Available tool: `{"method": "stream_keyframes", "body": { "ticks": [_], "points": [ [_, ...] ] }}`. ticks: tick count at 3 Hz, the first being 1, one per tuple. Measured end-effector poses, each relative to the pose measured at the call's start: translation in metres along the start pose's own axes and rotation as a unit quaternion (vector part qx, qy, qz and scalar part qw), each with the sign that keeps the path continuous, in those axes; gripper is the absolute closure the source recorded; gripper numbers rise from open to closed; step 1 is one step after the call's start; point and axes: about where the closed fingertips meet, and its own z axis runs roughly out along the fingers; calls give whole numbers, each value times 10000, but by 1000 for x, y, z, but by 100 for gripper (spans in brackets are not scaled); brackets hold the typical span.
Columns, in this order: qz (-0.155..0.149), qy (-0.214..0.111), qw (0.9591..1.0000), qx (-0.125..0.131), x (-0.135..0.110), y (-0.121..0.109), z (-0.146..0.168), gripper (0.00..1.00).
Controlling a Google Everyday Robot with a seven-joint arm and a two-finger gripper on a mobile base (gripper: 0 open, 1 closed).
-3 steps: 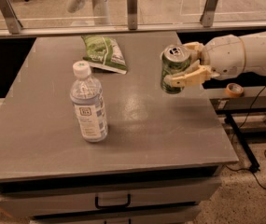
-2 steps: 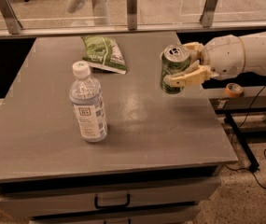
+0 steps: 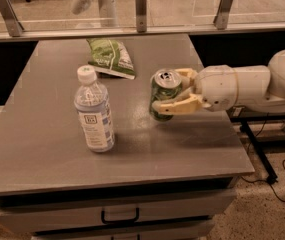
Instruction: Move green can near blue plastic bottle
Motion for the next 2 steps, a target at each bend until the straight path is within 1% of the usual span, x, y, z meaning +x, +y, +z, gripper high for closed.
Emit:
{"method": "stream_keyframes", "body": {
  "ticks": [1, 2],
  "points": [
    [206, -217, 9995, -18, 11, 20, 28, 100],
    [437, -159, 9987, -227, 20, 31, 45, 81]
  ]
}}
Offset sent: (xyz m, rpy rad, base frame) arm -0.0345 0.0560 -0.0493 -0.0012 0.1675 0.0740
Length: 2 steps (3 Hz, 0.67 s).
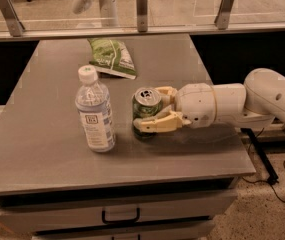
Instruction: Move green can near blue plastic bottle
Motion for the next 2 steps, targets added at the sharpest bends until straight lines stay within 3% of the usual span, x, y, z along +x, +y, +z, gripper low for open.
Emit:
{"method": "stream_keyframes", "body": {
  "ticks": [1, 2],
  "points": [
    [256, -12, 9996, -91, 12, 6, 7, 58],
    [262, -12, 9996, -93, 10, 6, 7, 35]
  ]
}}
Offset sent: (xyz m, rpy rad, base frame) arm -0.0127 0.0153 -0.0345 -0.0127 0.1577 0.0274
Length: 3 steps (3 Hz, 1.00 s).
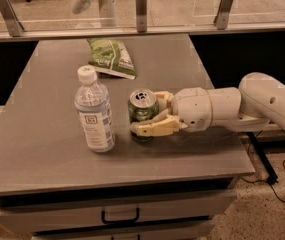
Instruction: Move green can near blue plastic bottle
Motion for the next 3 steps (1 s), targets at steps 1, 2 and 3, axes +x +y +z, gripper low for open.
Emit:
{"method": "stream_keyframes", "body": {
  "ticks": [1, 2, 3],
  "points": [
    [1, 0, 10000, 0, 0, 0, 0, 12],
    [195, 31, 9998, 86, 3, 9, 6, 0],
    [316, 97, 9990, 300, 3, 19, 7, 0]
  ]
}}
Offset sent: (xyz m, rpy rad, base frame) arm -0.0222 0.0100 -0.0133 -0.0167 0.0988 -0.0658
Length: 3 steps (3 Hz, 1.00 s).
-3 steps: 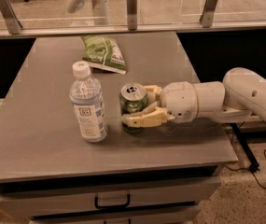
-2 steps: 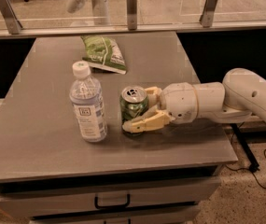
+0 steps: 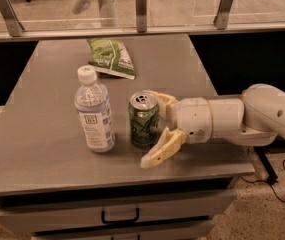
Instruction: Move green can near blue plastic bottle
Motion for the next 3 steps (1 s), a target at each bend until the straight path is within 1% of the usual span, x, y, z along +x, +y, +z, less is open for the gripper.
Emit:
{"method": "stream_keyframes", "body": {
  "ticks": [1, 2, 3],
  "points": [
    [-128, 174, 9980, 591, -10, 10, -26, 0],
    [-433, 478, 9873, 1455, -29, 16, -71, 0],
    [-462, 526, 9848, 1591, -31, 18, -80, 0]
  ]
}}
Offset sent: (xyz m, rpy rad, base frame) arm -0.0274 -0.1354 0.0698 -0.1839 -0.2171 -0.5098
